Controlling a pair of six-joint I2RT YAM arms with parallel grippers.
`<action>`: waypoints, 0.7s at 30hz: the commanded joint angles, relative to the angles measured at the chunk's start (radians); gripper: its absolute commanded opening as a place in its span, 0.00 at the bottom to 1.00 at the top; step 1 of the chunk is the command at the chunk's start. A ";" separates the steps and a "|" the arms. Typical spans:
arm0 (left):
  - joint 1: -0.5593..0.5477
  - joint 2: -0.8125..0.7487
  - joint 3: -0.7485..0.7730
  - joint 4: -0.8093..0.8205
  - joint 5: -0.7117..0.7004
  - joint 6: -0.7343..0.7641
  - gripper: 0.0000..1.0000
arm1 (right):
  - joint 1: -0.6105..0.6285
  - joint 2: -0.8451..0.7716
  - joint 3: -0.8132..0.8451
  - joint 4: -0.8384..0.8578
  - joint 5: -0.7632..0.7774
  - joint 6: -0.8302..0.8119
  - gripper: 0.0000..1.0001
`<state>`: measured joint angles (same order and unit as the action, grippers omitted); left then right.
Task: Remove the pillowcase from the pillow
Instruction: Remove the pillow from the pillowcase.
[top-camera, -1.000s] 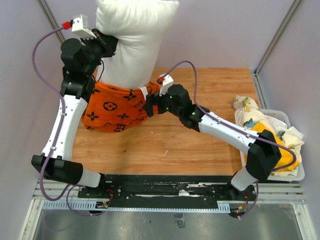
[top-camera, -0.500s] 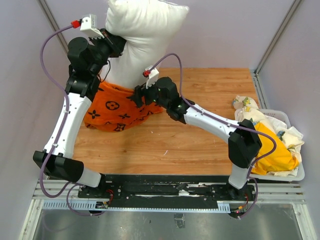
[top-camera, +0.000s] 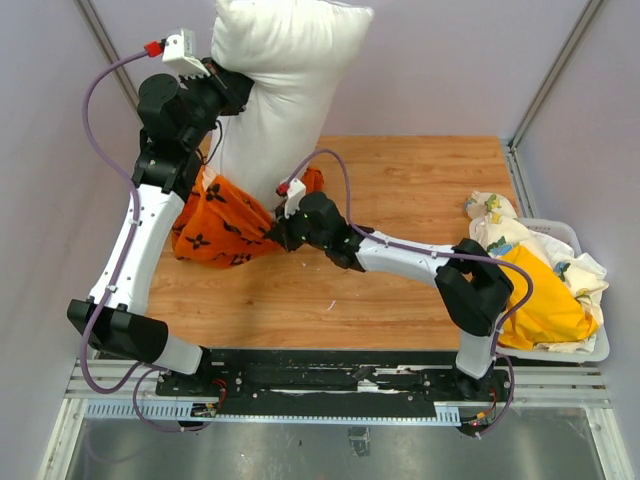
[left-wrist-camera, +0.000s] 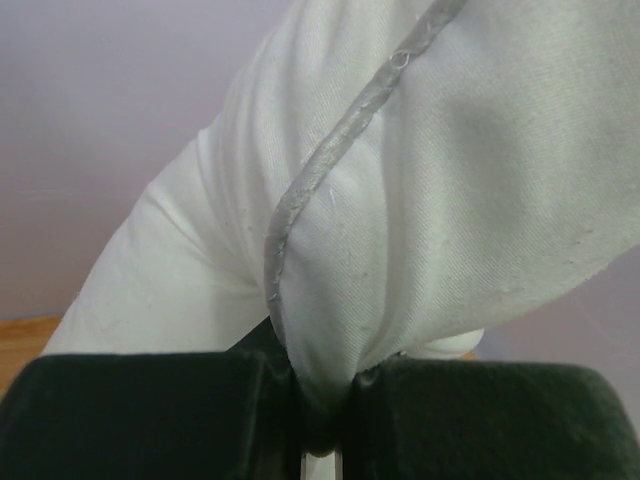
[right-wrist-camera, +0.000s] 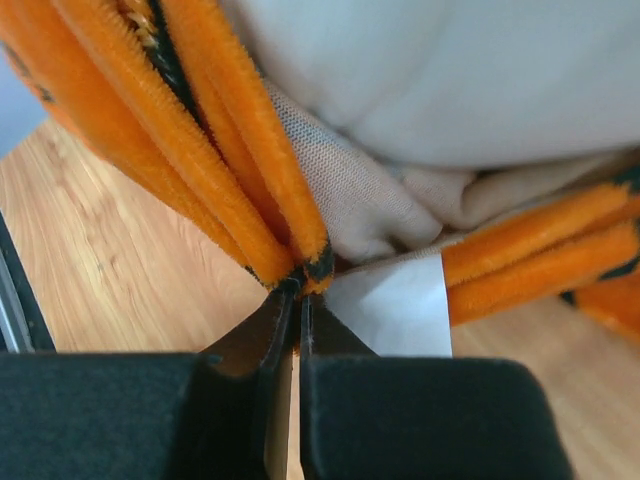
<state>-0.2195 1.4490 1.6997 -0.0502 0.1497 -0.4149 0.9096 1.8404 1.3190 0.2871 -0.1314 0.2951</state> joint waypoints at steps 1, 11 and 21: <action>-0.006 -0.038 0.057 0.226 -0.052 -0.032 0.00 | 0.021 -0.027 -0.117 -0.062 -0.023 0.049 0.01; -0.006 -0.083 0.021 0.231 -0.083 -0.045 0.00 | 0.021 -0.213 -0.238 -0.178 0.142 -0.040 0.01; -0.004 -0.106 -0.055 0.262 -0.118 -0.033 0.00 | -0.229 -0.509 -0.337 -0.271 0.198 -0.064 0.01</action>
<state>-0.2249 1.3956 1.6169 -0.0063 0.0780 -0.4351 0.8459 1.4029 1.0157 0.1280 0.0669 0.2043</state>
